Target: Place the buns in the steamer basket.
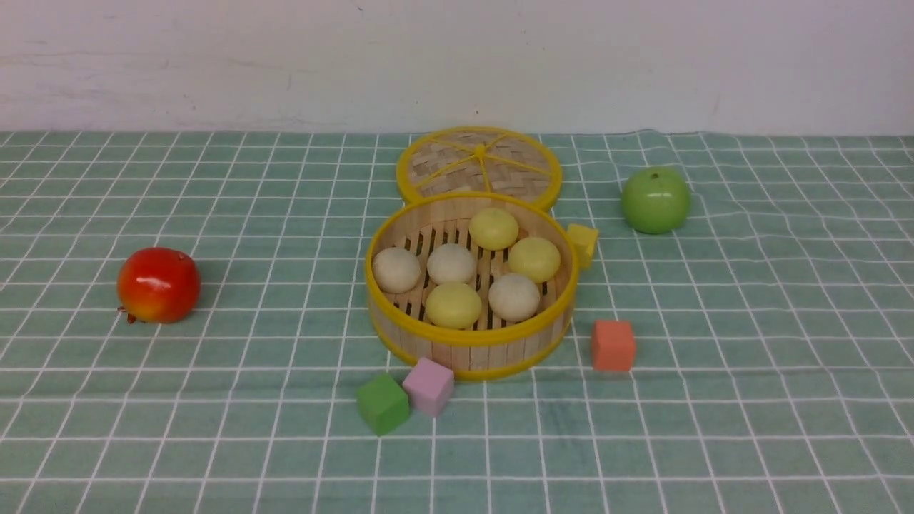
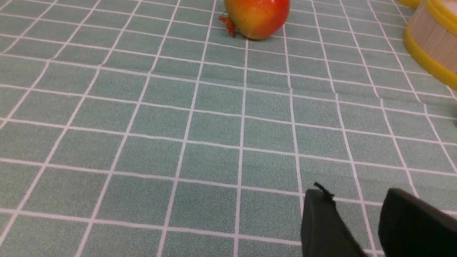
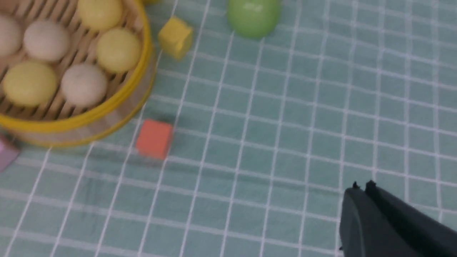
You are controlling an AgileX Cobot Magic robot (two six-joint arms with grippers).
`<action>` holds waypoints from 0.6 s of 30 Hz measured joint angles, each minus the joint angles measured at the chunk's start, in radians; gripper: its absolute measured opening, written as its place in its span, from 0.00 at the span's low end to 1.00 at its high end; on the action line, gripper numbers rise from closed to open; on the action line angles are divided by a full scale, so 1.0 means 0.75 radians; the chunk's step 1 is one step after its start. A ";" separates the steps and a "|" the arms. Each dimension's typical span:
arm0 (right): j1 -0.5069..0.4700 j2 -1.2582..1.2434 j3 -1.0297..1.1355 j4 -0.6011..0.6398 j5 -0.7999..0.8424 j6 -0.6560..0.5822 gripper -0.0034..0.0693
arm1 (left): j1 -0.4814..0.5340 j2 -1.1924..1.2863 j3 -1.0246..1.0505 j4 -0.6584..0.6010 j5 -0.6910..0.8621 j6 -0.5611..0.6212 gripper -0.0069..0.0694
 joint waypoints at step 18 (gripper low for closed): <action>-0.234 -1.279 1.524 0.021 -0.671 0.008 0.06 | 0.000 0.000 0.000 0.000 0.000 0.000 0.40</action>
